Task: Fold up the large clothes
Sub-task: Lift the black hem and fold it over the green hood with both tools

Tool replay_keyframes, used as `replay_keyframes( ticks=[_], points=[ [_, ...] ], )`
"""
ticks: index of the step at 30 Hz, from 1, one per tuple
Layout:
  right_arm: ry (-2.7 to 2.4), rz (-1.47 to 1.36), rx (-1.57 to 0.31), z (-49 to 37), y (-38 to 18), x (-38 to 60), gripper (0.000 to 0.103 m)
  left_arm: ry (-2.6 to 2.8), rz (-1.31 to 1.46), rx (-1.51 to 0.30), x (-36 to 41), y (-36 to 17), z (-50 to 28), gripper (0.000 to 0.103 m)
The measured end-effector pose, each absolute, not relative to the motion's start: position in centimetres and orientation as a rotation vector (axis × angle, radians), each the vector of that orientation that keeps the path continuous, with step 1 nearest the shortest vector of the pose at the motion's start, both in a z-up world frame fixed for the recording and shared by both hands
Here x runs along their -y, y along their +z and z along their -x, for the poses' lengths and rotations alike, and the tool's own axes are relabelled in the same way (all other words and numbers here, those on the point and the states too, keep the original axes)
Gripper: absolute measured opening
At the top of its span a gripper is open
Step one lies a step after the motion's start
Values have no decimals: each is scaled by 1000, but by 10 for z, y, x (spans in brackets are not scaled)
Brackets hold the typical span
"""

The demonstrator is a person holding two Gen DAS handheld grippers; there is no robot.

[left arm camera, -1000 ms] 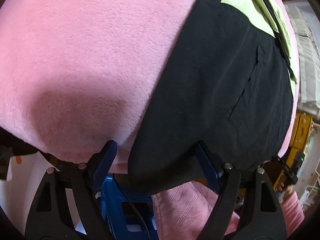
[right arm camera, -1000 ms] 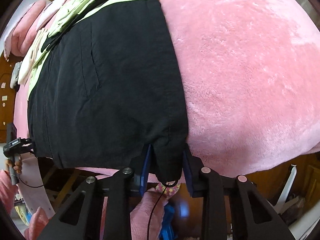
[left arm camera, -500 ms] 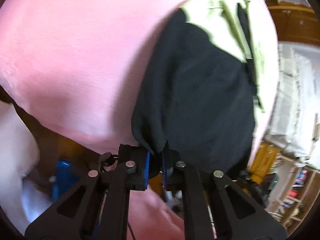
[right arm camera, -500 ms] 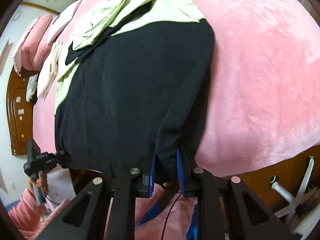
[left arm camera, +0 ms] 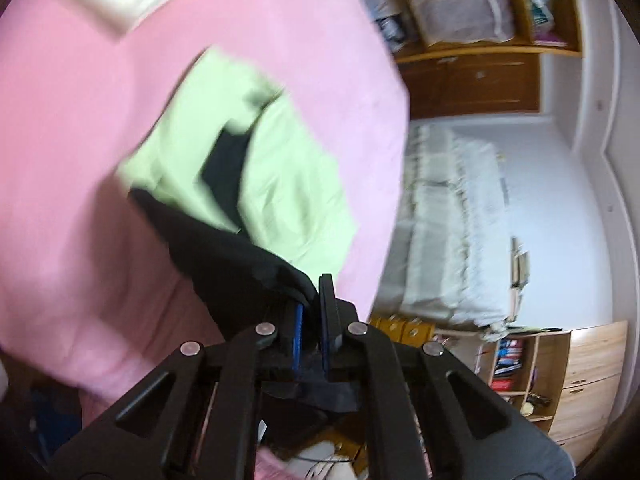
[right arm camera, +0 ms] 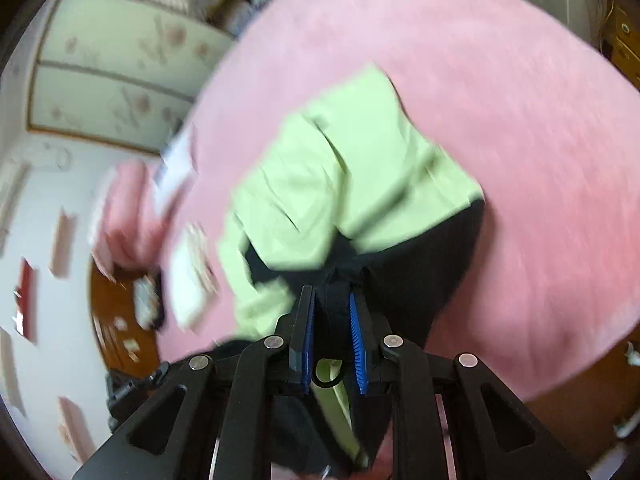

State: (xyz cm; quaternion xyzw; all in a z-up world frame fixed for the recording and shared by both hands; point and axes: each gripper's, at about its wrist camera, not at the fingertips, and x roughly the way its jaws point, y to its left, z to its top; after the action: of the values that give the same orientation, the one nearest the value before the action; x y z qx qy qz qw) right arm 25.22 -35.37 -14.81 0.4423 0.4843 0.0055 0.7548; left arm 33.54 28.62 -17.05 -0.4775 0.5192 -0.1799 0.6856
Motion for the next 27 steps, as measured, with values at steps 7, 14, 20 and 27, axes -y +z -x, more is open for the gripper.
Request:
replay_keyframes(
  ticks=[7, 14, 20, 27],
  points=[
    [11, -885, -896, -349, -98, 407, 16, -365, 975, -1050, -312, -117, -458, 4],
    [-27, -803, -908, -450, -147, 432, 16, -215, 921, -1045, -312, -191, -568, 4],
    [-186, -850, -880, -507, -210, 467, 17, -83, 956, -1100, -316, -293, -607, 4],
    [-166, -607, -896, -526, -201, 426, 23, 20, 666, -1112, -283, -298, -617, 64]
  ],
)
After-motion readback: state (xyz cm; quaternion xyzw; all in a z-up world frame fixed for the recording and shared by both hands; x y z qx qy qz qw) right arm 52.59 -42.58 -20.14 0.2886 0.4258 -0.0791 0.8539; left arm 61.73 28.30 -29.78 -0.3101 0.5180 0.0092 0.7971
